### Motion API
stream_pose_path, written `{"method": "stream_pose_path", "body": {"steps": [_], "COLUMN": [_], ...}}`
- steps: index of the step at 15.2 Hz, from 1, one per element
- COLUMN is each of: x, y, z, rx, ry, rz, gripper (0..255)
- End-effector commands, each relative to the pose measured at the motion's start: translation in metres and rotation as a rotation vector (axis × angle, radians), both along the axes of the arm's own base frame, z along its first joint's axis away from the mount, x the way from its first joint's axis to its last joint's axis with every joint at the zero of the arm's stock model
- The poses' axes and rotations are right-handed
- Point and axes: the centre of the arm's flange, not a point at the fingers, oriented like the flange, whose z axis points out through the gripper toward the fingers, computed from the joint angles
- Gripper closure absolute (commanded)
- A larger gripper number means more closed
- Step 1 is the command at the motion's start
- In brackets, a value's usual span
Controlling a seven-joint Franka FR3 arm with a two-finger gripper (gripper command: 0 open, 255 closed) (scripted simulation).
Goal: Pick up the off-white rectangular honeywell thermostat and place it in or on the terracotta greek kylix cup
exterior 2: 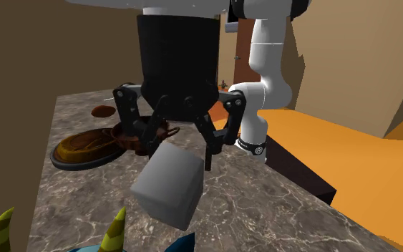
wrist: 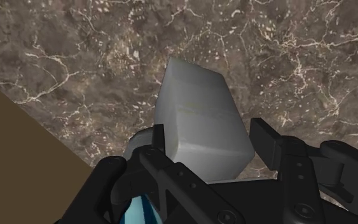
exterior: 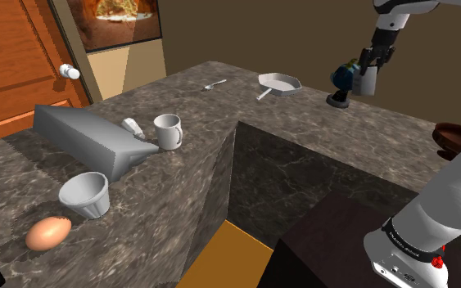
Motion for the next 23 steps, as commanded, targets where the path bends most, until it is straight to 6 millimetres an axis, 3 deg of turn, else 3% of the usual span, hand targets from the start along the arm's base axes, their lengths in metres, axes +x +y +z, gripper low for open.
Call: {"method": "stream_pose_path", "body": {"steps": [1,8,23], "x": [-0.001,-0.001,-0.196], "y": [-0.001,-0.001,-0.030], "z": [0.011,0.044,0.064], "rx": [0.000,0.000,0.000], "ry": [0.000,0.000,0.000], "rz": [0.000,0.000,0.000], "gripper": [255,255,255]}}
